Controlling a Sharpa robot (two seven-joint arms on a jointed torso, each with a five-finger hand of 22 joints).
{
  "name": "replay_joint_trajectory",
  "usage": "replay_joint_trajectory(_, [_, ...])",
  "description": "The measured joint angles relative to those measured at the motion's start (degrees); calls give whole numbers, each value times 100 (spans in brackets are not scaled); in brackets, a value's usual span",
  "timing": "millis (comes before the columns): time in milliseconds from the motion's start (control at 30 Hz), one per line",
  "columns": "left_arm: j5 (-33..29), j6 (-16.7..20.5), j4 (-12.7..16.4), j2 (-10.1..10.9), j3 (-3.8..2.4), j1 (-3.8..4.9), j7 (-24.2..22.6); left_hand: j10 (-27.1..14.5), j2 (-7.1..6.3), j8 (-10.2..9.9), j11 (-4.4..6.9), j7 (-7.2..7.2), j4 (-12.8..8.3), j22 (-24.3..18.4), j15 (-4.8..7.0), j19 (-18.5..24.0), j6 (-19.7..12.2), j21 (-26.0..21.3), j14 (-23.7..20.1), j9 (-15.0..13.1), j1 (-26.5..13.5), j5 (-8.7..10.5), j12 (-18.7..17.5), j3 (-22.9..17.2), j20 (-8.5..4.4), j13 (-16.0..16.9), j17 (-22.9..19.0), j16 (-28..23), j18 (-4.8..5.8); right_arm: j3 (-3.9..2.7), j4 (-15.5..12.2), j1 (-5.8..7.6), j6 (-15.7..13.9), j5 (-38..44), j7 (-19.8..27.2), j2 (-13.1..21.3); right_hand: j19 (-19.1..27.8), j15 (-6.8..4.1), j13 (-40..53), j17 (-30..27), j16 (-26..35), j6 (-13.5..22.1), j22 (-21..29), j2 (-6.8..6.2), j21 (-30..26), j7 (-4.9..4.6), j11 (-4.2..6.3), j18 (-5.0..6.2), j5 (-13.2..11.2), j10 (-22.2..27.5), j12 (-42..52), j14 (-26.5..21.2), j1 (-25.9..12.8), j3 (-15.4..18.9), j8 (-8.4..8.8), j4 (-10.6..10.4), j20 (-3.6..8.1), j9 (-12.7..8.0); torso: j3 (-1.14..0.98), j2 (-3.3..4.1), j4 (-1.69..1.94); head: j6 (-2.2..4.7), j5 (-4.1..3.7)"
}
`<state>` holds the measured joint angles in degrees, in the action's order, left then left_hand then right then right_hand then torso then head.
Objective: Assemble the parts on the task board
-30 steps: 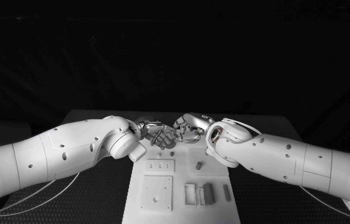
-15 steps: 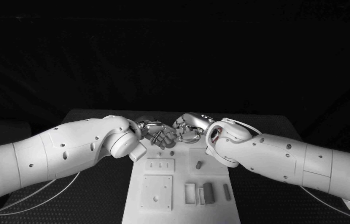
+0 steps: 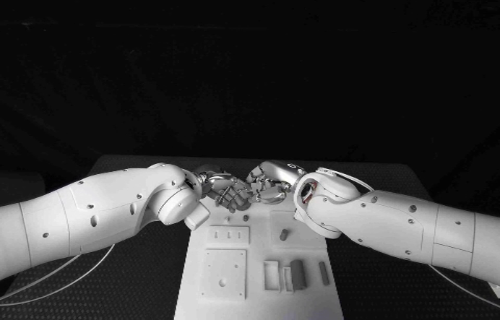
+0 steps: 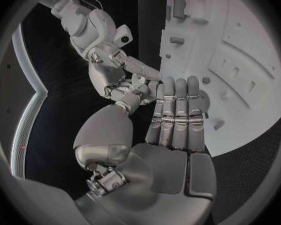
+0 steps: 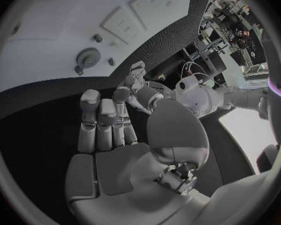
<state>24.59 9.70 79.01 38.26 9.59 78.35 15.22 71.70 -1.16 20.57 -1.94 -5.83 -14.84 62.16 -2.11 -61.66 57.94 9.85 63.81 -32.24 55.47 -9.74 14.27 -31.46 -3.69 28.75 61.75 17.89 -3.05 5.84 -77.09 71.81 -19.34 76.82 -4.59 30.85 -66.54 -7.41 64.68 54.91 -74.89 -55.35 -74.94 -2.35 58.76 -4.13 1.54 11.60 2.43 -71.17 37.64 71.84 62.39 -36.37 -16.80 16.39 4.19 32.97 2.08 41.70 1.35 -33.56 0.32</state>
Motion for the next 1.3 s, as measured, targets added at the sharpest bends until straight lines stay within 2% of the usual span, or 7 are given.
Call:
replay_joint_trajectory(400, [18, 10, -9, -3, 1, -2, 1, 154, 143, 24, 53, 41, -70, 62, 81, -135, 144, -10, 124, -47, 143, -98, 76, -64, -53, 30, -7, 100, 52, -4, 12, 2, 54, 1, 5, -4, -8, 2, -9, 0, 0, 0, 0, -8, 0, 0, 0, 1, -4, 0, 0, 0, 7, 8, -6, 8, -8, 0, -2, -1, -2, -9, -4])
replay_joint_trajectory(500, [19, 21, -11, -3, 1, -3, -2, 194, 144, 46, 52, 31, -59, 100, 109, -174, 154, -10, 153, -48, 144, -297, 77, -77, -70, 42, -6, 140, 90, -6, 33, 3, 63, -1, 18, -10, -8, 2, -21, -2, 0, 0, 0, -9, 0, 1, 0, 2, -5, 0, 0, 0, 6, 9, -6, 9, -9, 1, -1, -3, -3, -10, -5])
replay_joint_trajectory(633, [20, 40, -11, -1, 2, -3, -7, 225, 150, 47, 63, 11, -68, 121, 119, -203, 174, -10, 162, -48, 150, -352, 103, -85, -81, 52, -6, 167, 93, -7, 77, 5, 71, -35, 37, -13, 3, 38, -46, -16, 1, -39, 0, -243, -1, 39, -47, 4, -4, 51, -91, -22, -169, 109, 58, -7, -20, 116, -1, -3, -4, -10, -5])
replay_joint_trajectory(800, [24, 83, -40, 11, -2, 1, -9, 247, 150, 47, 83, 11, -72, 130, 139, -223, 174, -10, 182, -48, 151, -353, 103, -90, -101, 52, -6, 167, 101, 2, 141, -1, 81, -113, 59, 20, 244, 230, -183, -64, 164, 371, 6, -510, -163, -343, -259, -21, -3, 408, -330, -280, -346, 359, 437, 15, -94, -47, -1, -3, -4, -8, -5])
replay_joint_trajectory(933, [52, 107, -62, 23, -2, 2, -2, 275, 151, 46, 92, 11, -73, 142, 121, -223, 174, -10, 201, -48, 151, -353, 103, -89, -101, 58, -6, 189, 101, 2, 221, -1, 47, -242, 142, 79, 629, 402, -319, -150, 384, 806, 58, -674, -402, -530, -441, -26, -3, 798, -560, -677, -404, 605, 622, 11, -231, -98, -2, -3, -3, -7, -9])
replay_joint_trajectory(1033, [84, 117, -73, 31, -2, 2, 9, 276, 151, 45, 92, 12, -73, 143, 119, -223, 174, -10, 202, -48, 151, -353, 103, -89, -101, 58, -6, 189, 103, 2, 286, -1, -9, -369, 234, 124, 734, 465, -387, -183, 422, 886, 68, -717, -464, -590, -495, -27, -3, 885, -621, -779, -447, 667, 638, -18, -299, -98, -2, -3, -1, -4, -9])
replay_joint_trajectory(1300, [358, 170, -76, 59, 5, 2, 125, 280, 151, 47, 92, 8, -73, 184, 140, -243, 178, -10, 223, -49, 151, -351, 142, -89, -121, 65, 2, 212, 133, 2, 637, 3, -260, -791, 534, 244, 792, 487, -461, -200, 424, 957, 68, -768, -486, -599, -533, -27, -3, 925, -643, -842, -498, 767, 638, -42, -355, -72, -9, -2, 1, -3, 19])
